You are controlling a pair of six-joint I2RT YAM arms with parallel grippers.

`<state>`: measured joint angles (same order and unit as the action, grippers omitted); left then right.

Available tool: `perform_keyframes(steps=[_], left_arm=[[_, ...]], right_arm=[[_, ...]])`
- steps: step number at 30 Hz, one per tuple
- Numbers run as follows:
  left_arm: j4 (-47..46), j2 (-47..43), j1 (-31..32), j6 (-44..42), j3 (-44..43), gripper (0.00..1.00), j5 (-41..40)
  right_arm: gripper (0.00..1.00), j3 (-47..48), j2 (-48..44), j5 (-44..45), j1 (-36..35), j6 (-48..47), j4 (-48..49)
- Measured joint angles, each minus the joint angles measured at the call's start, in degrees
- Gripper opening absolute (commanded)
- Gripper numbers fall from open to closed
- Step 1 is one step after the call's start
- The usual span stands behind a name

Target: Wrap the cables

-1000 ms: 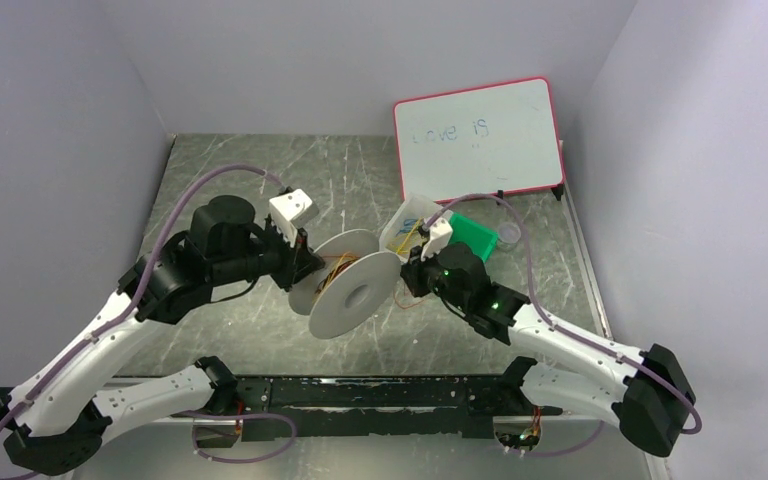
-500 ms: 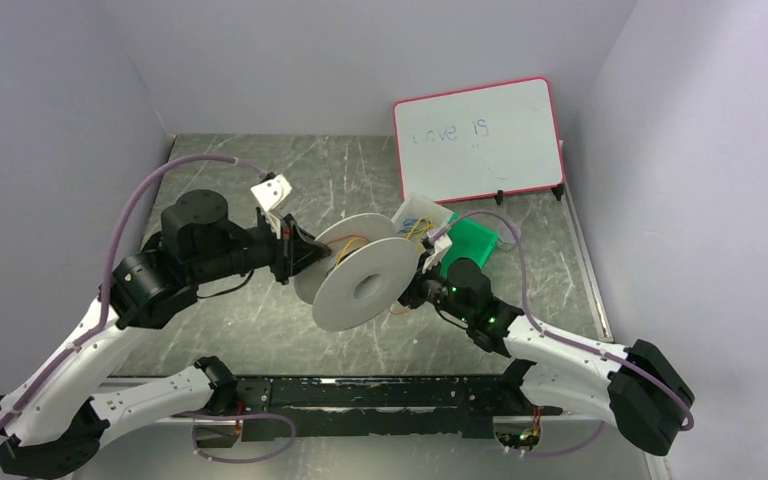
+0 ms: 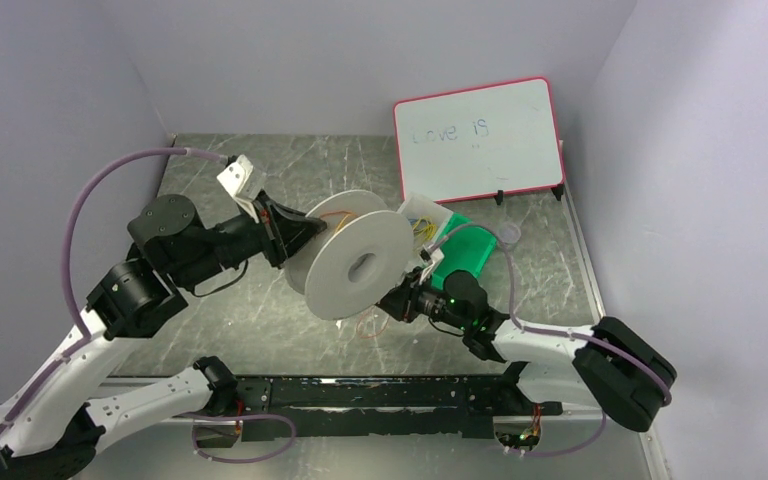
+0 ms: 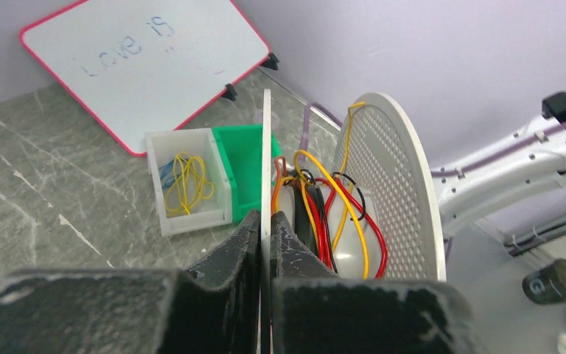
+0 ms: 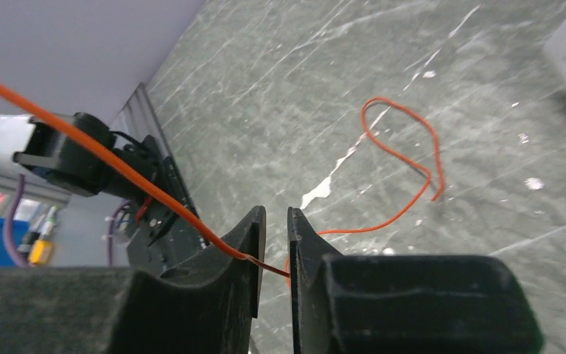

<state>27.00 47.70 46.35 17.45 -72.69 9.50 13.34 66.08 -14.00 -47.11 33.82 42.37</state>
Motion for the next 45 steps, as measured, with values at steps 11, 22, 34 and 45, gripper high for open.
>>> perform_keyframes(steps=[11, 22, 34, 45], left_arm=[[-4.0, 4.5, 0.0, 4.2, 0.0, 0.07, -11.5], [-6.3, 7.5, 0.0, 5.2, 0.1, 0.07, -16.5], [-6.6, 7.5, 0.0, 6.8, 2.6, 0.07, -24.2], [-6.6, 7.9, 0.0, 8.8, 4.1, 0.07, -28.7]], right_arm=[[0.22, -1.7, 7.7, -2.8, -6.2, 6.7, 13.7], [0.14, -1.7, 13.4, -2.1, -11.5, 10.3, 21.8], [0.15, 0.3, 10.8, 2.0, -17.0, 9.6, 18.8], [0.06, 4.4, 9.4, 6.0, -22.9, 6.8, 13.6]])
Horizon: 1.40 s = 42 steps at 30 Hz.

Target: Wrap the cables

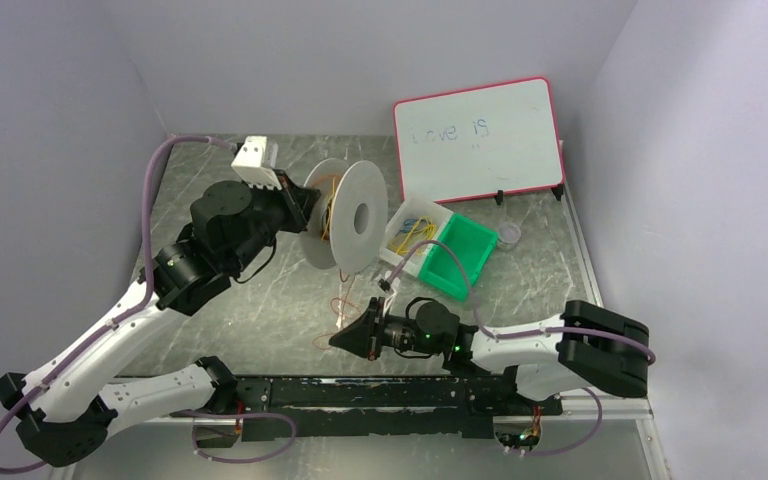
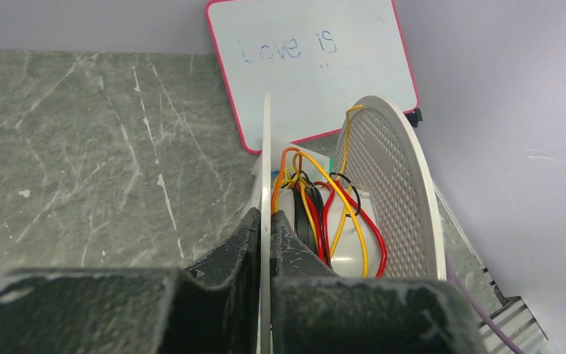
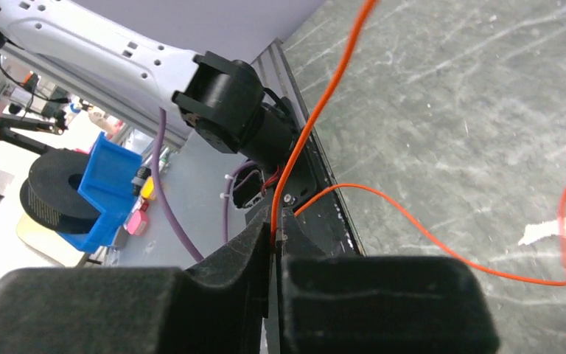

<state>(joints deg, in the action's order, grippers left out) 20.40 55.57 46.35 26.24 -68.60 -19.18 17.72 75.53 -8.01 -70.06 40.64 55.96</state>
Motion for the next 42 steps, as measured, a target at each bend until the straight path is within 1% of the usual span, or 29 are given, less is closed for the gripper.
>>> perform_keyframes(steps=[2, 5, 8, 16, 24, 28, 31, 35, 39, 42], left_arm=[[0.0, 0.3, 0.0, 0.2, 0.2, 0.07, -0.4], [-0.1, 0.6, 0.0, 0.4, 0.9, 0.07, -1.3], [-0.1, 0.8, 0.0, 0.7, 2.4, 0.07, -2.4], [-0.1, 1.1, 0.0, 1.6, 5.8, 0.07, -4.5], [-0.1, 1.1, 0.0, 2.9, 9.1, 0.07, -5.1], [0.1, 1.1, 0.0, 3.2, 11.1, 0.07, -5.1], [0.5, 1.1, 0.0, 3.2, 11.8, 0.07, -5.1], [0.8, 0.5, 0.0, 3.1, 12.4, 0.07, -5.1], [1.1, -0.6, 0.0, 3.0, 13.4, 0.07, -5.0], [1.3, -1.3, 0.0, 2.4, 14.4, 0.07, -4.3]], right_arm=[[0.05, 1.3, -1.0, 0.5, -0.9, -0.9, -1.9], [0.1, 4.1, -3.6, 1.7, -2.6, -2.8, -5.6], [0.11, 7.6, -6.9, 3.2, -4.4, -5.1, -9.8], [0.14, 11.6, -11.9, 6.8, -5.8, -9.4, -15.6], [0.19, 14.1, -12.1, 11.9, -5.9, -12.7, -16.5], [0.22, 17.3, -11.6, 15.3, -5.9, -15.1, -16.6], [0.25, 20.2, -10.7, 17.5, -5.9, -17.0, -16.5], [0.29, 21.9, -9.7, 20.2, -5.9, -19.1, -16.7], [0.3, 25.0, -8.7, 22.7, -5.3, -21.0, -19.0], [0.3, 27.9, -8.1, 22.9, -3.3, -21.8, -21.1]])
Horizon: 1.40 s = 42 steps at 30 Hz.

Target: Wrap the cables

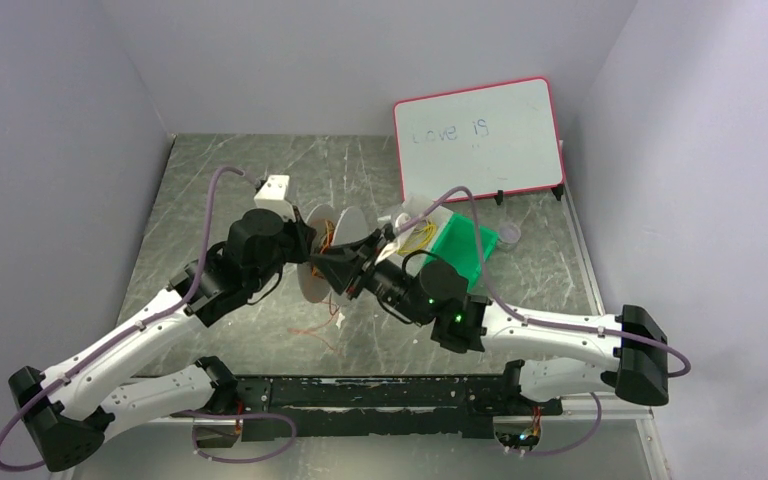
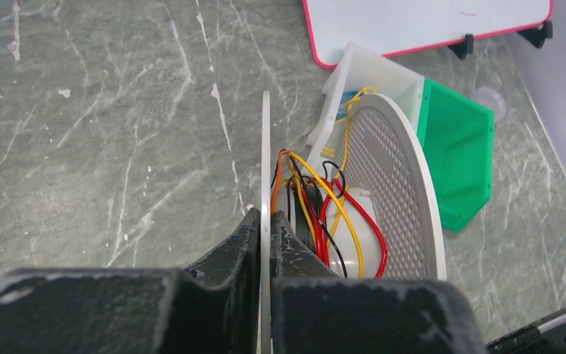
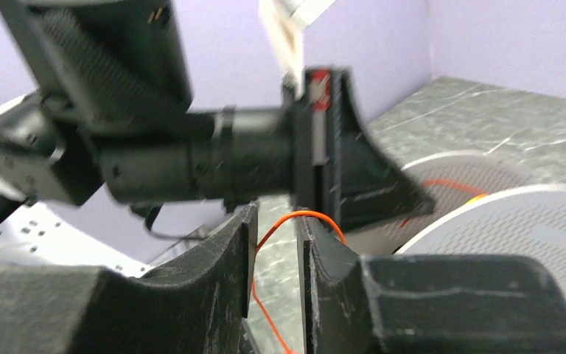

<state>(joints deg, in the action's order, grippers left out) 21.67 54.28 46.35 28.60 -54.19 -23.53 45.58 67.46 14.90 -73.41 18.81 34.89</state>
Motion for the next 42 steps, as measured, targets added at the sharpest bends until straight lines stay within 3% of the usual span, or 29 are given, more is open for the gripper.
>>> perform_keyframes(steps=[26, 42], left_arm=[[5.2, -8.4, 0.7, -14.9, 4.8, 0.07, 15.2], [7.8, -7.7, 0.7, -15.2, 4.0, 0.07, 12.6]], right_arm=[[0.42, 5.3, 3.9, -7.8, 22.3, 3.8, -7.5], [0.49, -5.9, -9.0, -20.4, 24.7, 8.2, -13.9]])
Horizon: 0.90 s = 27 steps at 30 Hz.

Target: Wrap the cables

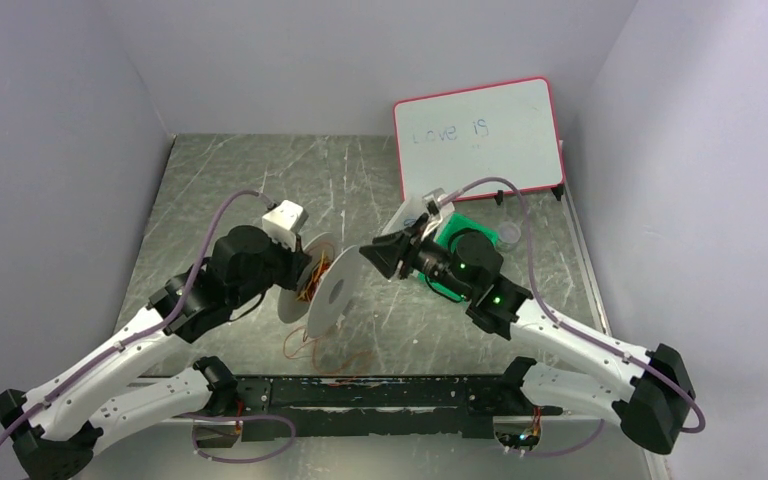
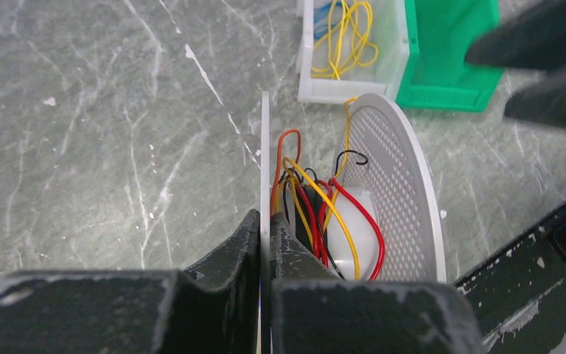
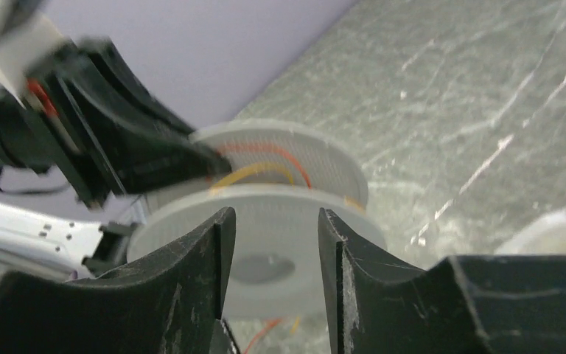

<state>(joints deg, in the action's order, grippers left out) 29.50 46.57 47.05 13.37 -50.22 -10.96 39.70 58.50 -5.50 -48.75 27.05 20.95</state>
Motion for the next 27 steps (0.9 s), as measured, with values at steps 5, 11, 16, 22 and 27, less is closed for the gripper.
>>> perform_keyframes(steps=[5, 11, 16, 22, 27], left_arm=[[-0.1, 0.0, 0.0, 0.8, -2.0, 0.07, -3.4], [-0.7, 0.3, 0.0, 1.5, -4.7, 0.07, -7.6], [-1.3, 0.4, 0.0, 2.3, -5.8, 0.07, -11.7], [-1.4, 1.4, 0.0, 2.8, -6.2, 0.07, -15.0], [-1.4, 1.5, 0.0, 3.0, -6.2, 0.07, -15.9]], right_arm=[[0.5, -7.4, -4.3, -2.4, 0.0, 1.8, -2.9], [0.5, -12.5, -4.9, -6.4, 0.0, 3.7, -6.8], [0.51, -13.8, -3.1, -6.0, -3.5, 5.9, -12.0], [0.51, -13.8, 3.6, -2.2, -12.6, 12.7, -17.3], [0.51, -14.5, 8.5, 1.0, -17.6, 19.5, -19.8]])
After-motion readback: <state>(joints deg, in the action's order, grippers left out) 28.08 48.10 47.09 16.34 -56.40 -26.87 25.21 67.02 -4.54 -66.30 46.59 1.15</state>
